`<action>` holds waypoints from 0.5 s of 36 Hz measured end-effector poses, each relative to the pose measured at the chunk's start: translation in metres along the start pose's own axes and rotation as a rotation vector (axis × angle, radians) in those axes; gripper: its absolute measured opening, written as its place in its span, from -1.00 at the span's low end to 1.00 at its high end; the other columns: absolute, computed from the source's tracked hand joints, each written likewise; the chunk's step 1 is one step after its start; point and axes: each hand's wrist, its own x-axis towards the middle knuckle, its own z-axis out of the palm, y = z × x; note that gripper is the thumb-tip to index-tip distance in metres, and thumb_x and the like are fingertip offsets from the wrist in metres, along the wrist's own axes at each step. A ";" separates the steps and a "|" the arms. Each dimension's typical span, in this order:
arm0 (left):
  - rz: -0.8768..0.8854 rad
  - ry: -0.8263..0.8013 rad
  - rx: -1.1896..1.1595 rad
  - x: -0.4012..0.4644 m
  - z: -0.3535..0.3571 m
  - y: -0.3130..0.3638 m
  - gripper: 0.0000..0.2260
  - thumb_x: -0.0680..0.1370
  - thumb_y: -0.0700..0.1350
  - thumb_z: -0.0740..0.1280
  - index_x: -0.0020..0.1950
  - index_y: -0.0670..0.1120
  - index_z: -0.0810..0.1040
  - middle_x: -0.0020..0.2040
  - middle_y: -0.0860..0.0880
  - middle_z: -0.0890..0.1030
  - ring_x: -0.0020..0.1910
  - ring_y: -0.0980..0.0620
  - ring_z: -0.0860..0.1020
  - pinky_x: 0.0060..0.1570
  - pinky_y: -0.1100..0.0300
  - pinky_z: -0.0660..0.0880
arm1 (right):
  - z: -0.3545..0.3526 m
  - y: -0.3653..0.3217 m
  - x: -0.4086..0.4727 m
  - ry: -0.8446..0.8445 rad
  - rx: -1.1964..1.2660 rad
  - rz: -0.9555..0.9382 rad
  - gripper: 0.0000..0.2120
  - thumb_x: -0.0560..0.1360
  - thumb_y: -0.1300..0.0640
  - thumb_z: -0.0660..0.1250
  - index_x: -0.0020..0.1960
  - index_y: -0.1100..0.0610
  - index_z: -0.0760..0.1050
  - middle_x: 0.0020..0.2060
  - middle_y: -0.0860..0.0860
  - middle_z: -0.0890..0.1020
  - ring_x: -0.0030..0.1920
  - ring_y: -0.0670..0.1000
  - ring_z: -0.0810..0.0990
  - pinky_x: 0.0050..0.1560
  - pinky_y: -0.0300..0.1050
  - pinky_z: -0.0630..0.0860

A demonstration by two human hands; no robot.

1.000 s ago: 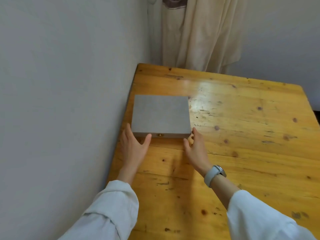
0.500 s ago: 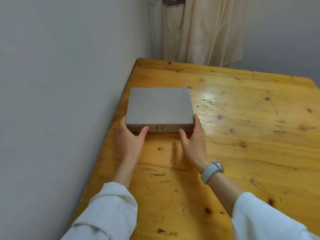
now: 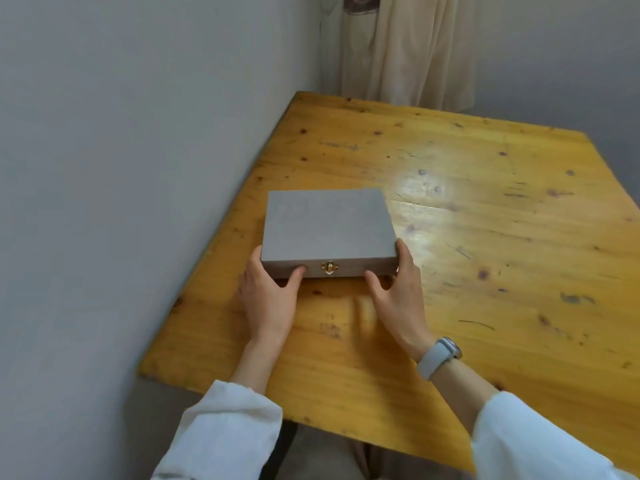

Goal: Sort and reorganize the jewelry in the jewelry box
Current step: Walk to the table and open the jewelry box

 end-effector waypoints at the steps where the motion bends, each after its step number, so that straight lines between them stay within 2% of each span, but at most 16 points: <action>1: 0.005 0.004 -0.002 -0.008 -0.002 -0.003 -0.37 0.39 0.01 0.46 0.38 -0.09 0.27 0.28 -0.09 0.45 0.26 -0.07 0.37 0.25 -0.12 0.34 | -0.001 0.002 -0.007 -0.005 -0.005 -0.005 -0.33 0.49 0.10 0.32 0.47 0.11 0.04 0.37 0.03 0.30 0.36 0.00 0.24 0.35 -0.12 0.24; 4: 0.025 0.010 0.011 -0.024 -0.006 -0.010 -0.39 0.41 0.01 0.45 0.38 -0.08 0.28 0.28 -0.09 0.46 0.27 -0.06 0.39 0.28 -0.12 0.31 | -0.003 0.008 -0.022 -0.011 -0.071 -0.025 -0.32 0.48 0.10 0.32 0.47 0.14 0.04 0.38 0.07 0.28 0.37 0.03 0.22 0.37 -0.10 0.20; 6: 0.041 0.015 0.033 -0.028 -0.007 -0.012 -0.41 0.44 0.00 0.42 0.39 -0.09 0.27 0.30 -0.08 0.45 0.29 -0.06 0.38 0.34 -0.06 0.23 | -0.002 0.010 -0.028 0.057 -0.231 -0.107 -0.35 0.46 0.09 0.35 0.44 0.18 0.13 0.37 0.13 0.29 0.37 0.09 0.22 0.38 0.09 0.22; 8: 0.045 0.023 0.053 -0.027 -0.007 -0.012 -0.41 0.45 0.01 0.41 0.40 -0.08 0.26 0.32 -0.07 0.44 0.31 -0.05 0.36 0.32 0.00 0.18 | 0.002 0.010 -0.029 0.117 -0.413 -0.277 -0.40 0.44 0.09 0.36 0.39 0.18 0.23 0.37 0.17 0.30 0.39 0.12 0.18 0.39 0.20 0.14; 11: 0.045 0.030 0.080 -0.025 -0.006 -0.012 -0.41 0.45 0.01 0.40 0.40 -0.08 0.26 0.33 -0.08 0.43 0.31 -0.07 0.36 0.30 0.01 0.17 | 0.014 0.002 -0.025 0.019 -0.627 -0.548 -0.41 0.41 0.05 0.38 0.37 0.11 0.26 0.38 0.16 0.33 0.42 0.14 0.23 0.41 0.24 0.01; 14: 0.053 0.034 0.094 -0.025 -0.005 -0.013 -0.41 0.45 0.02 0.40 0.40 -0.07 0.26 0.32 -0.08 0.44 0.31 -0.07 0.37 0.29 0.00 0.19 | 0.027 -0.004 -0.018 -0.041 -0.748 -0.630 -0.41 0.34 0.05 0.44 0.31 0.09 0.34 0.28 0.11 0.46 0.33 0.13 0.38 0.38 0.18 0.17; 18: 0.067 0.024 0.115 -0.025 -0.005 -0.014 -0.41 0.46 0.03 0.37 0.41 -0.07 0.23 0.34 -0.08 0.42 0.32 -0.07 0.36 0.30 -0.01 0.19 | 0.033 -0.009 -0.004 0.056 -0.828 -0.691 -0.62 0.32 0.13 0.44 0.10 0.08 0.43 0.01 0.05 0.56 0.04 0.10 0.53 0.06 0.03 0.33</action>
